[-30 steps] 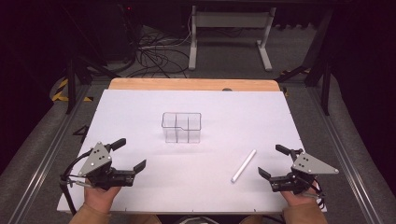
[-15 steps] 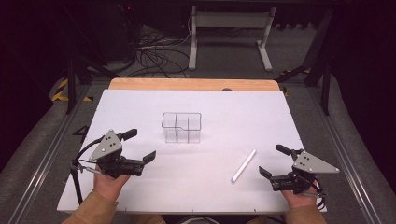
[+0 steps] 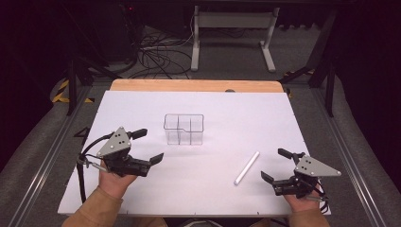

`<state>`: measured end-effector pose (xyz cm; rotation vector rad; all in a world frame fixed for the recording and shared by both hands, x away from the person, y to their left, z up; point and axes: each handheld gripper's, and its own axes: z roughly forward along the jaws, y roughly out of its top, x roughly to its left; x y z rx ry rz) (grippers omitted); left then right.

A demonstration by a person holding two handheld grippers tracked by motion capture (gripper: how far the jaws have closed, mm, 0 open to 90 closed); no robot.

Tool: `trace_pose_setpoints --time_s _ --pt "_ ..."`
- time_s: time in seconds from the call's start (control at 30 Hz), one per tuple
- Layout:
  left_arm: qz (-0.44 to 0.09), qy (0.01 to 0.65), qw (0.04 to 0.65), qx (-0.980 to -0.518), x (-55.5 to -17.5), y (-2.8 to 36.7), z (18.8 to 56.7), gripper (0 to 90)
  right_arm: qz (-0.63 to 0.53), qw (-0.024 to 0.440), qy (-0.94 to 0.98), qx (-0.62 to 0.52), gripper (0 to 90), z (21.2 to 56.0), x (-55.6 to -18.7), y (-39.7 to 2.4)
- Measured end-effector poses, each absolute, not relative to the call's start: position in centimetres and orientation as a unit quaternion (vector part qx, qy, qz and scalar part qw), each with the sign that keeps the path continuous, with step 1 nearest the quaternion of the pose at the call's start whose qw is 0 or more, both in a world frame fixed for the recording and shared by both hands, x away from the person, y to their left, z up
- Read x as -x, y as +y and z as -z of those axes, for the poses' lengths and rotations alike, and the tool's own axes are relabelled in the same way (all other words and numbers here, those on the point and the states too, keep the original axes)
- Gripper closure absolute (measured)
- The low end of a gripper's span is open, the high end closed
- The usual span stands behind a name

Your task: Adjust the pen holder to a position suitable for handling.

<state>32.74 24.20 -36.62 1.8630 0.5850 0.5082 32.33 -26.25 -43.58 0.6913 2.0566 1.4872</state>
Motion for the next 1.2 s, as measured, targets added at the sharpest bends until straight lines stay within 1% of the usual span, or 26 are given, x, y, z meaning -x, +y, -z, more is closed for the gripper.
trace_pose_setpoints --time_s 0.13,0.2,0.33,0.57,0.6,0.73,0.93,1.07,1.2 --pt "-0.195 0.222 0.536 -0.791 -33.2 24.2 36.0 11.8 -0.548 0.250 0.757 -0.252 2.4 43.6 -32.3 -26.3" --pt "-0.180 0.207 0.535 -0.799 -33.6 24.1 35.6 16.3 -0.548 0.250 0.757 -0.252 2.4 43.6 -32.2 -26.3" --pt "-0.164 0.192 0.520 -0.816 -34.6 23.9 34.7 20.8 -0.549 0.246 0.758 -0.253 2.4 43.7 -32.2 -26.3" --pt "-0.145 0.180 0.491 -0.840 -36.2 23.2 34.0 24.9 -0.549 0.242 0.761 -0.249 2.4 43.7 -32.4 -26.2" --pt "-0.133 0.181 0.483 -0.846 -36.8 23.0 33.9 25.7 -0.549 0.241 0.761 -0.248 2.4 43.7 -32.4 -26.2" --pt "-0.114 0.181 0.476 -0.853 -38.1 22.8 33.6 28.7 -0.549 0.241 0.762 -0.247 2.4 43.8 -32.4 -26.3" --pt "-0.119 0.176 0.451 -0.867 -39.5 22.5 33.2 30.0 -0.550 0.238 0.761 -0.248 2.4 43.8 -32.3 -26.3" --pt "-0.133 0.155 0.426 -0.881 -40.2 22.0 33.3 30.0 -0.550 0.237 0.762 -0.246 2.4 43.9 -32.4 -26.3" --pt "-0.121 0.156 0.423 -0.884 -41.1 21.7 33.5 29.9 -0.550 0.235 0.763 -0.245 2.4 43.9 -32.4 -26.3"
